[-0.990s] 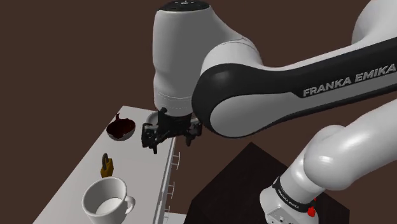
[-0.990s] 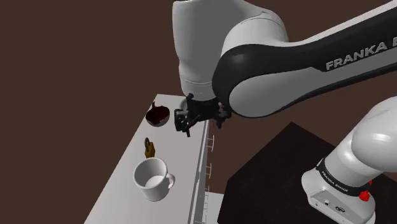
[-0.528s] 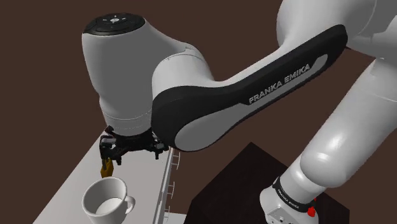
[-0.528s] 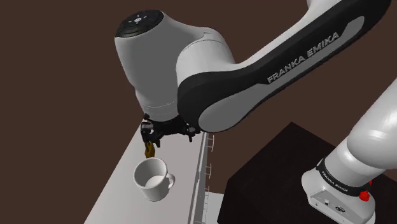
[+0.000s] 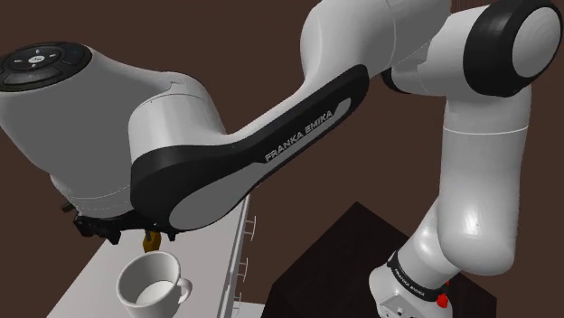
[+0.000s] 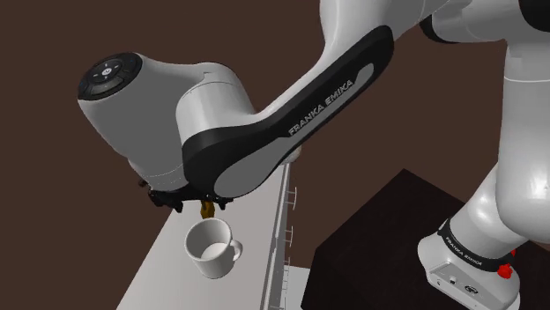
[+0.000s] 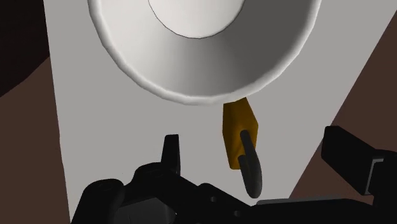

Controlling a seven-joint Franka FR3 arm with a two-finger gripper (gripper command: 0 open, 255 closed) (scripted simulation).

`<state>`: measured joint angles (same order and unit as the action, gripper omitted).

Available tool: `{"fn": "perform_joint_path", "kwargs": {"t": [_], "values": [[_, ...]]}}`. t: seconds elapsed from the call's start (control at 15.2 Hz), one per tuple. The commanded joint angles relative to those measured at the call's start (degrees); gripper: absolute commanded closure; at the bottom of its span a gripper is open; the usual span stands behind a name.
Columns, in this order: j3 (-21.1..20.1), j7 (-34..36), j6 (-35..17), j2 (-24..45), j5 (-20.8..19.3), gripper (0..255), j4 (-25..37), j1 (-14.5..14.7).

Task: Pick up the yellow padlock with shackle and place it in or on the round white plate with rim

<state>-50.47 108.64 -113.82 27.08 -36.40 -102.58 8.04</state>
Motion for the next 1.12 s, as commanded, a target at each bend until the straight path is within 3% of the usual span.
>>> {"fn": "perform_joint_path", "kwargs": {"t": [0.0,0.86,0.92,1.06], "values": [[1.1,1.3,-0.3,1.8,-1.6,0,0.9,1.4],[2.7,2.6,-3.1,3.9,-3.8,0,-0.4,1.8],[2.7,2.6,-3.1,3.9,-3.8,255,-0.4,1.8],[2.7,2.6,-3.1,3.9,-3.8,255,-0.4,1.8]]}}
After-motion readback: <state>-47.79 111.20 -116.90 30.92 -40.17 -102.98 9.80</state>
